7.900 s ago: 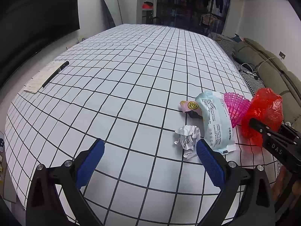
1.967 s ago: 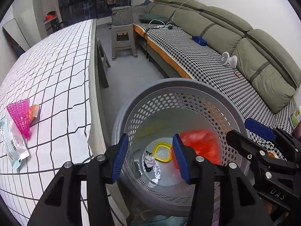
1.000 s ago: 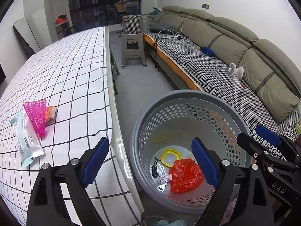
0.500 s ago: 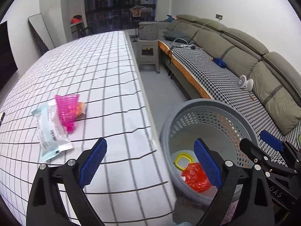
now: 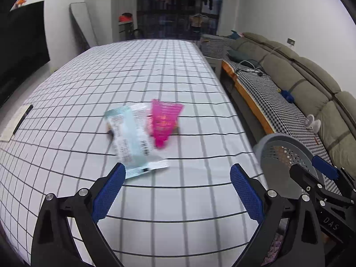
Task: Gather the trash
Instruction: 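Move both open tools back over the bed toward the remaining trash, then grasp the blue-white snack packet with the left tool while the right tool grasps the pink shuttlecock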
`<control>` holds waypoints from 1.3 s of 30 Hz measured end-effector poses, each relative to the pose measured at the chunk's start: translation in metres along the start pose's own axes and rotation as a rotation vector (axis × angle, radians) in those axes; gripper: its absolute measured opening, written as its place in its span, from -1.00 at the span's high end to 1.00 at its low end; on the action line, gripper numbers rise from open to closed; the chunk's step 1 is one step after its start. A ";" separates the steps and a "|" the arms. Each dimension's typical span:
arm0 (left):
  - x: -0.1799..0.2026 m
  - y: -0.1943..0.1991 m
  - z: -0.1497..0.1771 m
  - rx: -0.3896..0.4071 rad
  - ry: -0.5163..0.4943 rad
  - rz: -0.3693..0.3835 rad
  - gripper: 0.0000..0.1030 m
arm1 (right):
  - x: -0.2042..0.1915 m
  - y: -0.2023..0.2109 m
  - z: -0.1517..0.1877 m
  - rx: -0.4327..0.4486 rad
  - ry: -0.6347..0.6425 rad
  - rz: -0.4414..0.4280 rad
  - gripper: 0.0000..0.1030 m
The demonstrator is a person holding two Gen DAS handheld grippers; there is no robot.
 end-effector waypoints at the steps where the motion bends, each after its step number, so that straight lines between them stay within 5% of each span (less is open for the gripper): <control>1: -0.009 -0.001 0.000 -0.004 0.015 -0.009 -0.81 | -0.006 -0.001 -0.002 -0.002 0.013 -0.004 -0.44; 13: -0.077 -0.012 -0.008 -0.025 0.152 -0.052 -0.81 | -0.054 -0.014 -0.019 -0.024 0.087 -0.028 -0.44; 39: -0.071 -0.074 -0.032 -0.128 0.189 -0.075 -0.79 | -0.035 -0.042 -0.036 -0.052 0.043 -0.034 -0.44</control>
Point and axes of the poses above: each gripper's, at about its wrist camera, not at the fingertips, and y roughly against the way its jaws point, x to its right, z to its underside, the point moved 1 cm from there along -y, roughly the way its jaws point, and after that the axes turned 5 degrees about z, right-handed, at the moved point
